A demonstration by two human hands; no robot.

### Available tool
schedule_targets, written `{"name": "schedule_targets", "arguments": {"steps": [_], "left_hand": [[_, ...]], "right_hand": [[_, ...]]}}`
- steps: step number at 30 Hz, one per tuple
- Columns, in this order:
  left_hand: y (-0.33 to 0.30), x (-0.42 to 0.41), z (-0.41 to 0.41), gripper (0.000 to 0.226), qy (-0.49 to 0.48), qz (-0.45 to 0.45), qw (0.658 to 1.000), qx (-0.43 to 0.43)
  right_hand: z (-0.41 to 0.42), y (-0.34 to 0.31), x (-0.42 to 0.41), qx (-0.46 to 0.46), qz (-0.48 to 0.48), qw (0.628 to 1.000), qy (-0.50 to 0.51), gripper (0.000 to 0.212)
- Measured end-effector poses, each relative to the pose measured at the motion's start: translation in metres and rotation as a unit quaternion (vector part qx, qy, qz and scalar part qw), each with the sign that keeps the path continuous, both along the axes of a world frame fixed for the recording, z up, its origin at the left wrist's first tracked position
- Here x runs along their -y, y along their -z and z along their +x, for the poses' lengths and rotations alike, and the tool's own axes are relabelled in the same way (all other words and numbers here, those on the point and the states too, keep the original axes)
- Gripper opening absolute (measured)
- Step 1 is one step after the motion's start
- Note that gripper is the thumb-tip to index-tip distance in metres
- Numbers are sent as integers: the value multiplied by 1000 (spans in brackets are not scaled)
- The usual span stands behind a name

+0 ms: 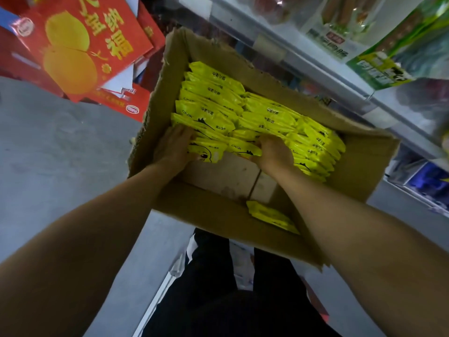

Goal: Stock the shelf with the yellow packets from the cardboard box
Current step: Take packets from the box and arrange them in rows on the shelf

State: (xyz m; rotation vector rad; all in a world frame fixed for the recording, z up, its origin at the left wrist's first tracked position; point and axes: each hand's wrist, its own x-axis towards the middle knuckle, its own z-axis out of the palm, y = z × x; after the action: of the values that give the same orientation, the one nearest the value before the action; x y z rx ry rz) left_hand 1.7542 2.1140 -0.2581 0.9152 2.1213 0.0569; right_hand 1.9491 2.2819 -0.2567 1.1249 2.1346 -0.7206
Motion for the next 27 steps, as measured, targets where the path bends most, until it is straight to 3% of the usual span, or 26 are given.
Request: {"name": "schedule_targets", "arguments": {"steps": [4,10,14,22,27], "left_hand": [[6,0,1,43,-16,-28,999,0],[3,3,9,32,-53,-99,992,50],[-10,9,16,27,-113,-74,987,86],[-71,4,22,24,-135,13,984,112],[-112,-5,48,27,-187,68,969,145]], "right_hand": [[0,5,0,-5,-21,996,81,14],[18,-8,-5,-103,-110,977,152,16],[34,-33,-12,-161,-116,961,191,11],[65,-86,-7,-203,-68,940,265,30],[97,-123,-7,-224,-163,894,353,77]]}}
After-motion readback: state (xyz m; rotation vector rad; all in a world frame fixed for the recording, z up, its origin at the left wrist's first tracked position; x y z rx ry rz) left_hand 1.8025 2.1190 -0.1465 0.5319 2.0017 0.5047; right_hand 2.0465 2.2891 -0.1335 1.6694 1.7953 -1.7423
